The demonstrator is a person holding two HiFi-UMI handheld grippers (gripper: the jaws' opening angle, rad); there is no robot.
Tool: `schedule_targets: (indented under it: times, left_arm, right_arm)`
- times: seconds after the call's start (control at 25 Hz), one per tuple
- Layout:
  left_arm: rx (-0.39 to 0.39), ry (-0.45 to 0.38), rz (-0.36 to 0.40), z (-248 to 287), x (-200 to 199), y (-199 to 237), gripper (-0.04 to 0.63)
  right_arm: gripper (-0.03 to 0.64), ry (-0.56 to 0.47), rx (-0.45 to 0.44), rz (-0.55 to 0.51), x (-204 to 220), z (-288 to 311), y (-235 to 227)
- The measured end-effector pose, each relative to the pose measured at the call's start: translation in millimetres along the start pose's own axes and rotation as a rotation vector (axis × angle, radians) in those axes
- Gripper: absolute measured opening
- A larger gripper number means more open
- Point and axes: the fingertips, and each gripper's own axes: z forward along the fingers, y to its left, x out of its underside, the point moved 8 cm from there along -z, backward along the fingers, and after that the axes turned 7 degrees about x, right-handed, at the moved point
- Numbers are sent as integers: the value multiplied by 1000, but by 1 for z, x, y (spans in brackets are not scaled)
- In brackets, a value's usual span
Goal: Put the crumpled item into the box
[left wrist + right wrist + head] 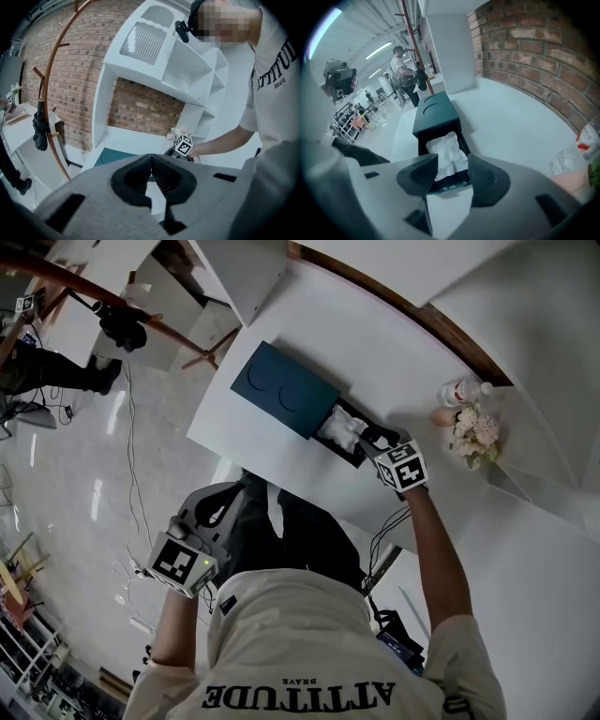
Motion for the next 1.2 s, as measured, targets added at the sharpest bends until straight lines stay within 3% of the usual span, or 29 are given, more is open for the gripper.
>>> schedule_targets:
  times: [0.32, 0.64, 0.84, 1.2]
  left_arm:
    - [-5, -16, 18, -14, -9, -1, 26]
    - [30, -1, 38, -33, -6, 4, 26]
    - [97, -27, 95, -46, -3, 8, 26]
    - [151, -79, 181, -95, 9, 20, 25]
  right_arm:
    - [137, -156, 30, 66, -15, -51, 24]
    - [48, -303, 124, 151, -16, -114, 64]
    - [37, -372, 215, 194, -12, -148, 103]
    - [35, -469, 355, 312, -1, -201, 187]
